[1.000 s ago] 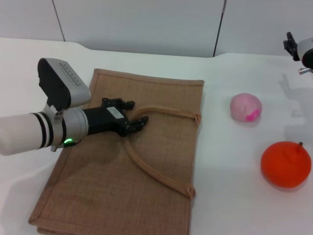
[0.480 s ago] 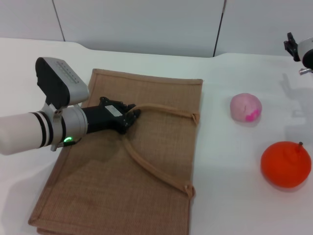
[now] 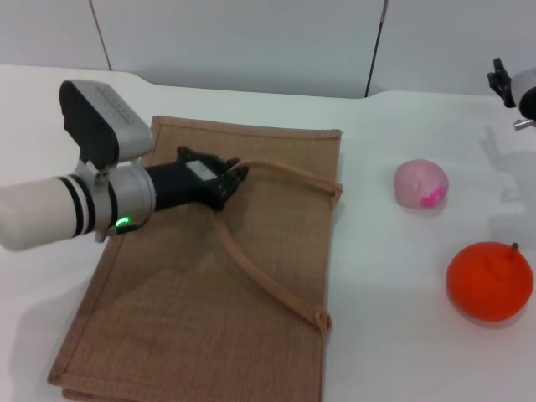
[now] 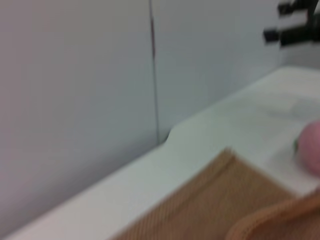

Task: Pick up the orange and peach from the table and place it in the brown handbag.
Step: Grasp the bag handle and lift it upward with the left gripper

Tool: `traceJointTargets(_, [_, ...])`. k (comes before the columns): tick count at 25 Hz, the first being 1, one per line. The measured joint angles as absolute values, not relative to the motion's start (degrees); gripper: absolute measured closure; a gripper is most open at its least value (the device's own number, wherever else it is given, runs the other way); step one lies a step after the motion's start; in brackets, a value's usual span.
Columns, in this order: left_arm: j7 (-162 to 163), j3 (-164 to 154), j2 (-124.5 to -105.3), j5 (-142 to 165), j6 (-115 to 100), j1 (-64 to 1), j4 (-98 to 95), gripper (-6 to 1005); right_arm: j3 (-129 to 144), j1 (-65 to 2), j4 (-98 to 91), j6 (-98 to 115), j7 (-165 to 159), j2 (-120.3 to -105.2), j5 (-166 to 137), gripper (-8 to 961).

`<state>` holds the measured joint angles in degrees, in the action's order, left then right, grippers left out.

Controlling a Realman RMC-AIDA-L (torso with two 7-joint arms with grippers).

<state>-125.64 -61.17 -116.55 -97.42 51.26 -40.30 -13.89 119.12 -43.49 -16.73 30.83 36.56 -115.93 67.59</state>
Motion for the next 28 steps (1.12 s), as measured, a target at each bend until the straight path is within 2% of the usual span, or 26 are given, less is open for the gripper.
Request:
traceJointTargets(6, [-120.54, -61.29, -116.17, -97.22, 58.50, -37.76, -21.62, 886, 119.10, -43.36, -17.15, 28.48, 36.56, -115.96, 67.59, 134])
traceJointTargets(16, [-96.47, -60.21, -116.17, -86.74, 64.94, -23.37, -59.05, 886, 119.05, -40.10, -23.59, 28.03, 37.05, -115.84, 67.49, 133])
traceJointTargets(28, [-82.52, -47.00, -116.21, -76.57, 81.51, -25.08, -77.26, 885, 119.30, -39.68, -23.86, 26.51, 37.16, -116.02, 67.37, 133])
